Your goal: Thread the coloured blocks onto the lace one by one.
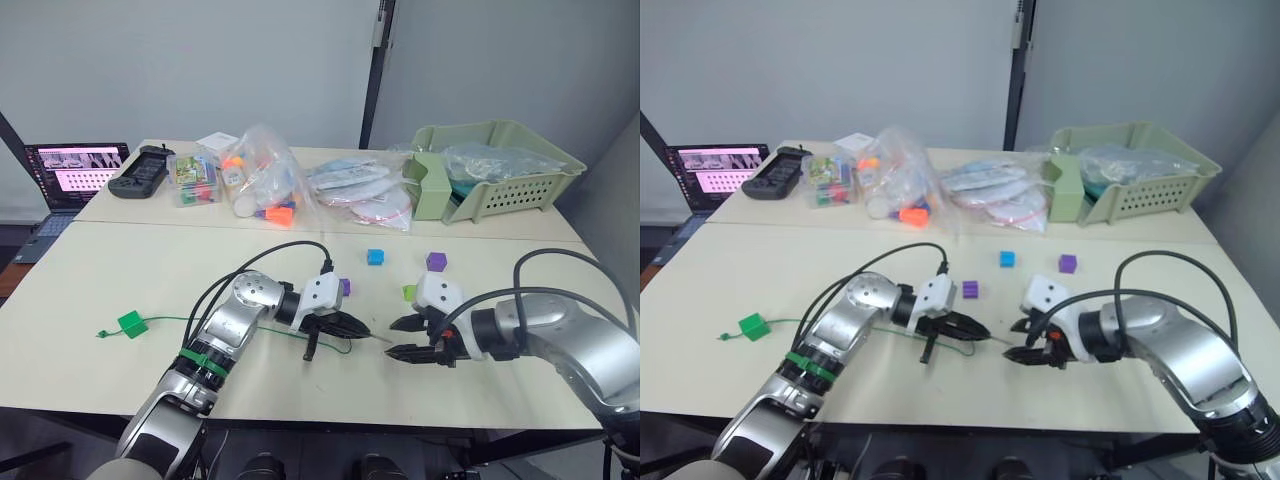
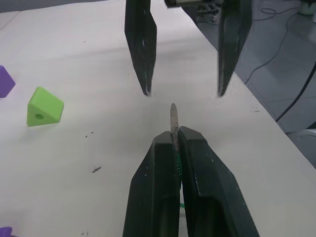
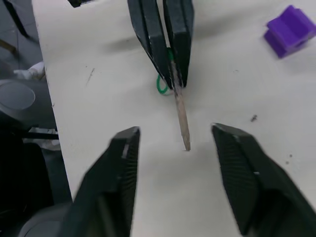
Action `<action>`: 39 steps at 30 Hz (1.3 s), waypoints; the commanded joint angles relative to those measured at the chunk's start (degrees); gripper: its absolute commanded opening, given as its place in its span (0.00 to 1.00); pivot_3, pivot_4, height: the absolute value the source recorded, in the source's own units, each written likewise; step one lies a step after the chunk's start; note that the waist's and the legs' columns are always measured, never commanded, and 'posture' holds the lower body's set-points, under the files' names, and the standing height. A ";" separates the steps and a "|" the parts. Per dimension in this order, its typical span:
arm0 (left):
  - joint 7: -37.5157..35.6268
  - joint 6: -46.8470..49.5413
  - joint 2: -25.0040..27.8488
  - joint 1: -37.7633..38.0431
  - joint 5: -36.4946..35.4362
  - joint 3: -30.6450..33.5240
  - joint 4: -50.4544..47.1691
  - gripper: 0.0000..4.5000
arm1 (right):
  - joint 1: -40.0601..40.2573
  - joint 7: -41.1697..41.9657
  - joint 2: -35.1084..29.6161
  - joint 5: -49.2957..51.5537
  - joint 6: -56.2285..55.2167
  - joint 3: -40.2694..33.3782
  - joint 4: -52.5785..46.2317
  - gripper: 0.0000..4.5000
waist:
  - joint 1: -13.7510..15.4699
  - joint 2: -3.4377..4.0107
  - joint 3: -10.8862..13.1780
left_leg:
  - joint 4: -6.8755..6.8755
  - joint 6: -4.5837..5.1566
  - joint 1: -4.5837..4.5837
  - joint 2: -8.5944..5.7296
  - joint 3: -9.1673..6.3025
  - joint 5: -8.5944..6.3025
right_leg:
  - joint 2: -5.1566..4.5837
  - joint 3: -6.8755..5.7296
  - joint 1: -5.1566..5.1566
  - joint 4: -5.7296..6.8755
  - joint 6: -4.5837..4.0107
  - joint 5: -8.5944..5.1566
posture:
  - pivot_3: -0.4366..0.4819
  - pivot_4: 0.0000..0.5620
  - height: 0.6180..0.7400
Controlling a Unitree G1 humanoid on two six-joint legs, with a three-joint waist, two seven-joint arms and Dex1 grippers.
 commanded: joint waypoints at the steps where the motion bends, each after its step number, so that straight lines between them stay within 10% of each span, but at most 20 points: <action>1: 0.12 0.37 -0.19 -1.44 -1.85 2.08 0.43 0.00 | 2.81 -3.25 1.38 3.41 0.85 -8.82 -2.93 0.91 | 0.01 0.00 0.00 | 0.00 0.00 0.01 0.00 0.00 0.00 | 0.00 0.00 0.00 0.00 0.00 0.00 | 0.48 0.27 0.94; 11: -0.71 -0.80 -0.74 -3.23 -1.65 2.66 4.40 0.00 | 23.97 -15.64 16.12 3.90 -9.02 -29.13 -4.95 1.00 | 0.82 0.00 0.00 | -0.04 0.00 0.01 -0.02 -0.14 0.00 | 0.02 -0.07 0.13 -0.11 0.04 0.00 | 0.48 0.27 0.94; 20: -0.53 -1.90 -1.33 -2.16 -1.26 2.71 5.16 0.00 | 31.56 -25.71 29.10 -2.60 -24.13 -29.50 -0.25 1.00 | -0.02 0.08 -0.01 | -0.05 0.00 0.08 -0.05 -0.08 0.01 | 0.04 0.06 0.13 -0.06 0.10 0.01 | 0.48 0.27 0.94; 39: 6.37 5.26 -0.14 3.88 -2.70 4.81 -7.23 0.00 | -5.08 -33.09 25.25 -15.14 -27.68 -17.32 40.18 1.00 | -0.73 0.16 -0.01 | -0.10 0.00 0.07 -0.07 -0.05 0.01 | 0.01 0.10 0.10 -0.08 0.08 0.02 | 0.48 0.27 0.94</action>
